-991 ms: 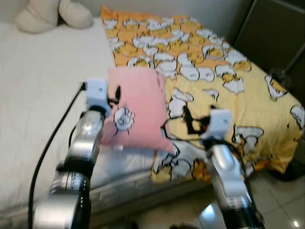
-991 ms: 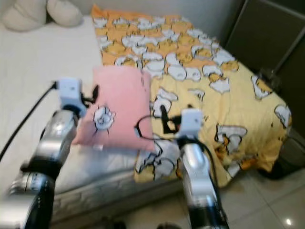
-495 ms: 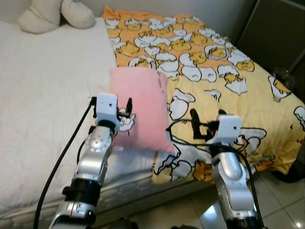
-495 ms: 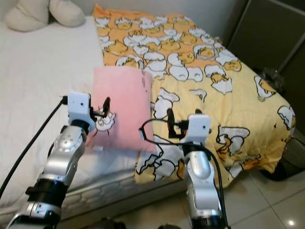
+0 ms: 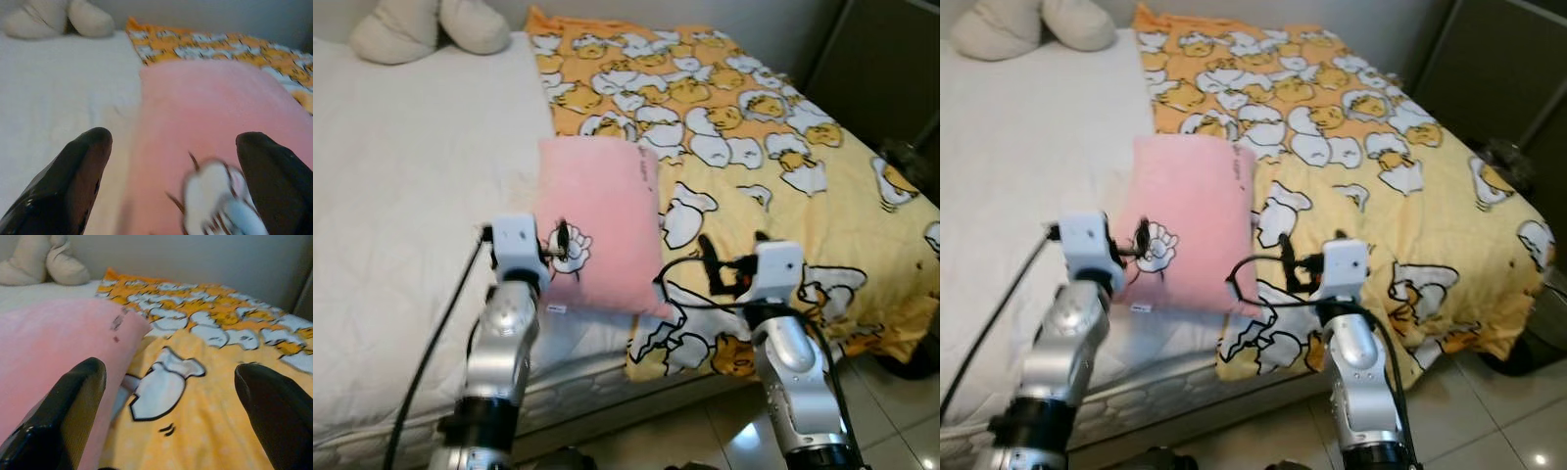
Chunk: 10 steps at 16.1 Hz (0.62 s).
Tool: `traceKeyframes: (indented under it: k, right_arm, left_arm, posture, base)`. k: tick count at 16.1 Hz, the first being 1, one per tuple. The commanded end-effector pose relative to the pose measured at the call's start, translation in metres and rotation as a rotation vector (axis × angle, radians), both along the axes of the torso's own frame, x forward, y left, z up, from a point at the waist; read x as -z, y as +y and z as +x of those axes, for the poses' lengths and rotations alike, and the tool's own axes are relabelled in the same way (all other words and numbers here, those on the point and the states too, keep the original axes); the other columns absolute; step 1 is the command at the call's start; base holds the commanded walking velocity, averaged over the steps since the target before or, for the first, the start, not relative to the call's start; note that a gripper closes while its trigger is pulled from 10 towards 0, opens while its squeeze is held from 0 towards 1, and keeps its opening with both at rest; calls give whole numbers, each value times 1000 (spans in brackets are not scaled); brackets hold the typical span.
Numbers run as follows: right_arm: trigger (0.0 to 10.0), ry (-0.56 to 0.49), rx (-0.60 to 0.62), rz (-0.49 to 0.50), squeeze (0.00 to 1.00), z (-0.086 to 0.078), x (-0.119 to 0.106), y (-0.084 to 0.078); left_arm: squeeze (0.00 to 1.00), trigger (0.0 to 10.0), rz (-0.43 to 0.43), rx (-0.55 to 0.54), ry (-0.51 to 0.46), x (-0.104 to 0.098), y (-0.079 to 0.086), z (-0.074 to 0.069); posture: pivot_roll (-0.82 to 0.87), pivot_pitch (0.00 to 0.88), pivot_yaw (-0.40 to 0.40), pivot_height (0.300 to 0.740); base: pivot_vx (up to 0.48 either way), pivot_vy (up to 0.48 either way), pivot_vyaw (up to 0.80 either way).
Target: Clean up the room
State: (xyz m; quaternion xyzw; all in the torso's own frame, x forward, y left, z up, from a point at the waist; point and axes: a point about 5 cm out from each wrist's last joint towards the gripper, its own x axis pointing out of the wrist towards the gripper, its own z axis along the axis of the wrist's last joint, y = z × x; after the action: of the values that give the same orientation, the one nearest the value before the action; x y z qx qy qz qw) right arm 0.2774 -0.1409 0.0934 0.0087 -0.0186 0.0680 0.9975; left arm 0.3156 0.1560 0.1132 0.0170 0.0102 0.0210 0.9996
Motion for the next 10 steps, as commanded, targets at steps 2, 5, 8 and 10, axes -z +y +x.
traceKeyframes:
  k: [2, 5, 8, 10]
  right_arm:
    - [10000, 22, -32, 3, 0, 3, 2, 4]
    - [10000, 18, -32, 1, 0, 5, 2, 2]
    - [10000, 17, -25, 2, 0, 6, 3, -1]
    - [10000, 25, -18, -5, 0, 6, 4, -2]
  left_arm:
    - [0, 10000, 12, 3, -21, -6, -3, 1]
    - [0, 10000, 25, 5, -19, -5, -8, 0]
    - [0, 10000, 53, 19, -30, -9, -9, 7]
    - [0, 10000, 54, 45, -37, -12, -11, 9]
  posture:
    - [60, 0, -51, 740]
    - [56, 0, -54, 740]
    - [50, 0, -52, 740]
    - [49, 0, -50, 740]
  base:
    - [0, 0, 0]
    - [0, 0, 0]
    - [0, 0, 442]
    - [0, 0, 319]
